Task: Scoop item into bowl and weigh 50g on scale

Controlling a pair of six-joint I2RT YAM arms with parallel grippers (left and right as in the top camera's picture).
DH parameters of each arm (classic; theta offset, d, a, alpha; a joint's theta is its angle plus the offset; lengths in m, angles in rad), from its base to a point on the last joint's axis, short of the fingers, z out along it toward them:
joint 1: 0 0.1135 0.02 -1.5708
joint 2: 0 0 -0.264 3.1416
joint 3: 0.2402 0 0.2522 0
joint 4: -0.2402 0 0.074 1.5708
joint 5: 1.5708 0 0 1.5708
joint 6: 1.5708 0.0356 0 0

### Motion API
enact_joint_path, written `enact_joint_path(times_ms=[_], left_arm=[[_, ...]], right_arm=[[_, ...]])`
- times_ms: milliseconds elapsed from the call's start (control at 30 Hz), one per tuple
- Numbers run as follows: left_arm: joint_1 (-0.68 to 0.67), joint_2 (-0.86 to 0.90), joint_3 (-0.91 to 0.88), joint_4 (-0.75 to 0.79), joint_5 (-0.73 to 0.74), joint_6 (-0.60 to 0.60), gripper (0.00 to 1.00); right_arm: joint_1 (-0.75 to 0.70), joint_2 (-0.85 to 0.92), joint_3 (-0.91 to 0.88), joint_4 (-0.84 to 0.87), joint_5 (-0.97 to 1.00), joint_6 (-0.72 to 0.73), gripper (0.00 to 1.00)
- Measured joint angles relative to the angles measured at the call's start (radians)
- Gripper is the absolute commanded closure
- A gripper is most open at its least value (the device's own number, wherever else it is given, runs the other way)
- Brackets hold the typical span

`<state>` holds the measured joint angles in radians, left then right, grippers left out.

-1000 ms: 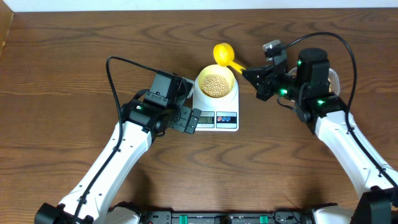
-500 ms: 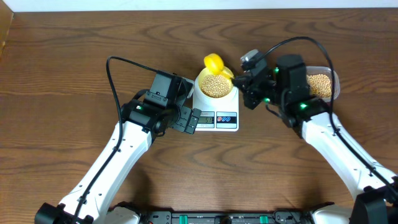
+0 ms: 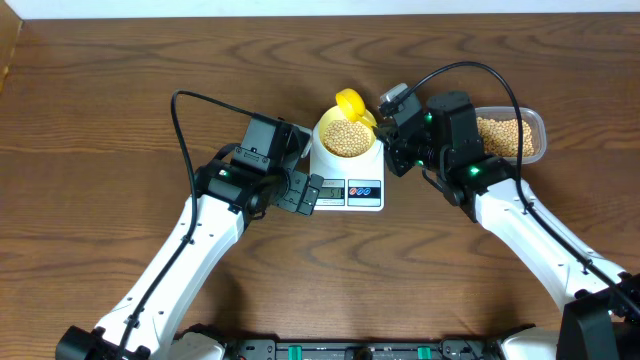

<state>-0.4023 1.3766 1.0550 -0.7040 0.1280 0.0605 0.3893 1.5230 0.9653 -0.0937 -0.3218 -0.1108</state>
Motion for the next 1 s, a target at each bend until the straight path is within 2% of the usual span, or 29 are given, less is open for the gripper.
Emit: enact_joint_path(times_ms=[300,1000], left_arm=[[0.0,0.0,0.0,0.0,0.0,0.0,0.02],[0.0,0.0,0.0,0.0,0.0,0.0,0.02]], right_arm=[[0.0,0.0,0.0,-0.053,0.005,-0.002,0.99],[0.0,0.081,0.0,-0.043,0.005,-0.066,0.99]])
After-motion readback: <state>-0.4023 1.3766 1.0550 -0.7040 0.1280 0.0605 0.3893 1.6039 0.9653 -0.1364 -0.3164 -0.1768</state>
